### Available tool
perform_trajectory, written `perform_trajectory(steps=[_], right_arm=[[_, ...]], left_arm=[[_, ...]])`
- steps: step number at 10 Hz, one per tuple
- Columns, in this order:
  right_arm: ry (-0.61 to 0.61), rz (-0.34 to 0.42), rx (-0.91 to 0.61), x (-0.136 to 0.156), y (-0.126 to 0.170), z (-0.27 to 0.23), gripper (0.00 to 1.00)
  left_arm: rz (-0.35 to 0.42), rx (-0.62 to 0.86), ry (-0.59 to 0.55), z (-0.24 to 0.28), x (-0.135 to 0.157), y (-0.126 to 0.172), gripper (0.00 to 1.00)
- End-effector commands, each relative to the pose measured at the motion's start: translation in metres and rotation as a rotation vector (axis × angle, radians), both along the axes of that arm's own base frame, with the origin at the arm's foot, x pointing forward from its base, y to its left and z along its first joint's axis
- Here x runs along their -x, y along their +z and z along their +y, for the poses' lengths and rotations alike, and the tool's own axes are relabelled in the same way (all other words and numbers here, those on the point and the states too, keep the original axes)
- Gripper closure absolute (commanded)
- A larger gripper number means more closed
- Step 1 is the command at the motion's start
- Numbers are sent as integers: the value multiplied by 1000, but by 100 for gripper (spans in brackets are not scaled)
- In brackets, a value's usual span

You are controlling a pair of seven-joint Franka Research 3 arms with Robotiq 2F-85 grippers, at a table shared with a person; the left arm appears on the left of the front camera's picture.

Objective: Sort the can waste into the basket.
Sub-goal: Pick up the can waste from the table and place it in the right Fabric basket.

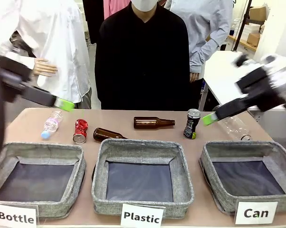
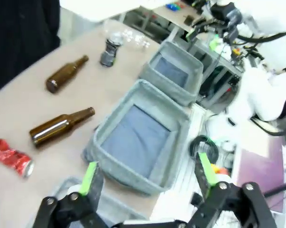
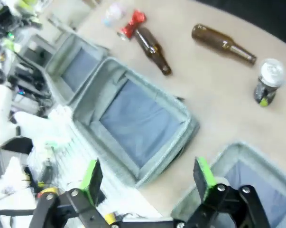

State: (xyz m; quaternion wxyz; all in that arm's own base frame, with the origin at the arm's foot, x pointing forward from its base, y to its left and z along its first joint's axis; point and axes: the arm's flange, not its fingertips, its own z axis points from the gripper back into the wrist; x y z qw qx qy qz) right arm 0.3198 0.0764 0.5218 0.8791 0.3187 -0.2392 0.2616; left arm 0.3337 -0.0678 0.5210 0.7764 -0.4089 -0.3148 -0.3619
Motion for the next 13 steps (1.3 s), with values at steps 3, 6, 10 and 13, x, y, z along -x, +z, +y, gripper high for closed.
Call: perform_trajectory(steps=[3, 6, 10, 13], right_arm=[[-288, 36, -245, 36, 9, -124, 0], [-482, 76, -358, 53, -15, -191, 0], [-564, 113, -358, 45, -8, -231, 0], [-564, 113, -358, 45, -8, -231, 0]], left_arm=[[236, 230, 301, 140, 27, 4, 0], [293, 441, 514, 222, 44, -21, 0], [323, 501, 627, 259, 54, -29, 0], [323, 501, 627, 259, 54, -29, 0]])
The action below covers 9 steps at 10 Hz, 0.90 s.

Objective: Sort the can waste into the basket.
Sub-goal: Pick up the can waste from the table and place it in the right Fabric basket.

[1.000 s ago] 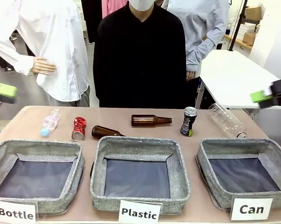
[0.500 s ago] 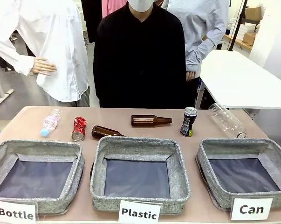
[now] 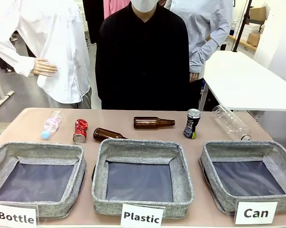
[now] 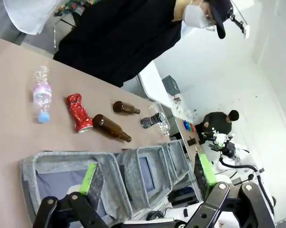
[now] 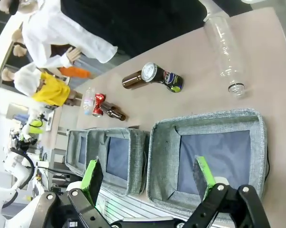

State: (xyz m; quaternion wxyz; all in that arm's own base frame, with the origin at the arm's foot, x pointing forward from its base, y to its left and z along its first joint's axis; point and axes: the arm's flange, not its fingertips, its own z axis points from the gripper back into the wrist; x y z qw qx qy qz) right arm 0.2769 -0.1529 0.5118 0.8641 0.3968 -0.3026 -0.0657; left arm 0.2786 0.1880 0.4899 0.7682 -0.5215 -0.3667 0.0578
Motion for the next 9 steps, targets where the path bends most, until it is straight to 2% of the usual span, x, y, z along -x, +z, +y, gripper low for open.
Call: perform_trajectory(steps=[1, 3, 4, 5, 6, 7, 8, 9], right_arm=[[13, -27, -8, 2, 2, -1, 0], [13, -27, -8, 2, 2, -1, 0], [13, -27, -8, 2, 2, -1, 0], [13, -27, -8, 2, 2, -1, 0], [13, -27, -8, 2, 2, -1, 0], [13, -27, -8, 2, 2, -1, 0], [13, -27, -8, 2, 2, -1, 0], [13, -27, -8, 2, 2, -1, 0]], left_arm=[[-28, -6, -4, 3, -1, 2, 0], [-28, -6, -4, 3, -1, 2, 0], [5, -9, -6, 1, 3, 3, 0], [14, -211, -67, -27, -1, 20, 0], [-35, -353, -187, -57, -19, 39, 0], [-28, -479, -262, -95, -41, 54, 0], [-1, -564, -342, -127, -61, 60, 0], [32, -629, -370, -153, -77, 58, 0]])
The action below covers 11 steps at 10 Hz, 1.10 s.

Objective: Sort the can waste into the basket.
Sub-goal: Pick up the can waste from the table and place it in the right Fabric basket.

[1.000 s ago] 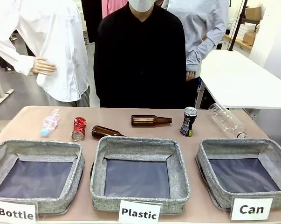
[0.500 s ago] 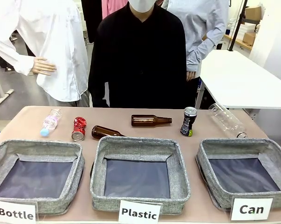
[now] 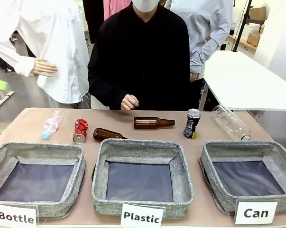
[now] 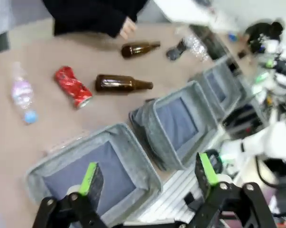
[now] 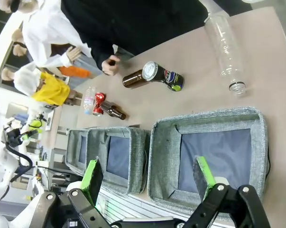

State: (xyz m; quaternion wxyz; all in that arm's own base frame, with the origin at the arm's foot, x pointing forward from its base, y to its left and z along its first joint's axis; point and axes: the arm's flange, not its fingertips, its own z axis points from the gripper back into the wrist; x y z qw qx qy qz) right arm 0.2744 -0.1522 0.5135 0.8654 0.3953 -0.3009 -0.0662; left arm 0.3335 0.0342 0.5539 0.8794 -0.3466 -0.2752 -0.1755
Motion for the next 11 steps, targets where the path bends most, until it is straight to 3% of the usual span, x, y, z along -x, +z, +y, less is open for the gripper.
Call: perform_trajectory(steps=[1, 5, 7, 9, 11], right_arm=[[13, -31, -12, 0, 0, -2, 0], [13, -31, -12, 0, 0, -2, 0], [13, -31, -12, 0, 0, -2, 0], [13, -31, -12, 0, 0, -2, 0], [13, -31, -12, 0, 0, -2, 0]], left_arm=[[52, -136, -39, -25, -40, -10, 0], [111, -243, -39, -110, -121, -56, 0], [201, -234, -62, -119, -151, -78, 0], [241, -152, -116, -93, -148, -67, 0], [192, 25, -113, 1, -108, -20, 0]])
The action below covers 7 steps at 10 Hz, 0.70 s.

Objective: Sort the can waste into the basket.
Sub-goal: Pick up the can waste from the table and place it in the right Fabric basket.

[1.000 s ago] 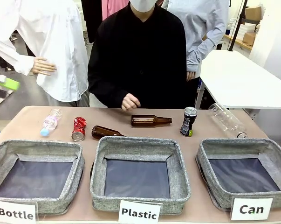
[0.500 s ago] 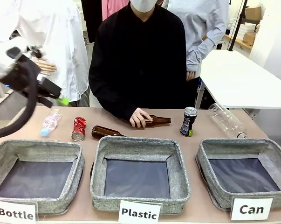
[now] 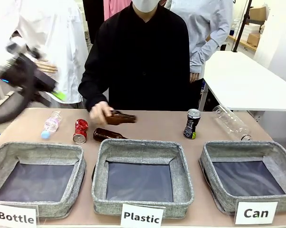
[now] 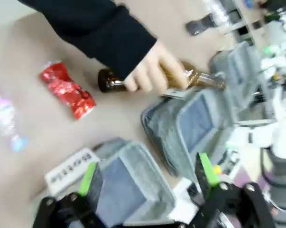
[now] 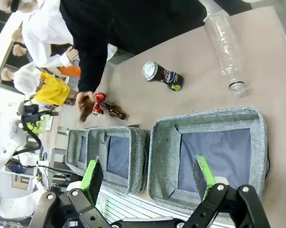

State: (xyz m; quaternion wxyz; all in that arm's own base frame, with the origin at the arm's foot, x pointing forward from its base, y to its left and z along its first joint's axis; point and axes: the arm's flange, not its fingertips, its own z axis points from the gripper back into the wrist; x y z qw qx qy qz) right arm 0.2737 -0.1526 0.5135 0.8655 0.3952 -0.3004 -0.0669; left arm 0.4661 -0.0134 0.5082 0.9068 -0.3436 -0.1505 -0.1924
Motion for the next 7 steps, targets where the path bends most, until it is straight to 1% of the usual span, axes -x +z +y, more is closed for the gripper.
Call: perform_trajectory(steps=[1, 2, 3, 4, 5, 7], right_arm=[[14, -32, -11, -1, 0, -2, 0], [14, -32, -11, -1, 0, -2, 0], [14, -32, -11, -1, 0, -2, 0], [14, -32, -11, -1, 0, -2, 0], [14, -32, -11, -1, 0, -2, 0], [14, -32, -11, -1, 0, -2, 0]], left_arm=[[-69, 184, 77, 114, 62, 40, 0], [-106, 247, 171, 165, 94, 42, 0], [-122, 304, 278, 207, 116, 37, 0], [-131, 355, 363, 242, 135, 30, 0], [-131, 418, 450, 269, 153, 16, 0], [-132, 540, 540, 297, 175, -18, 0]])
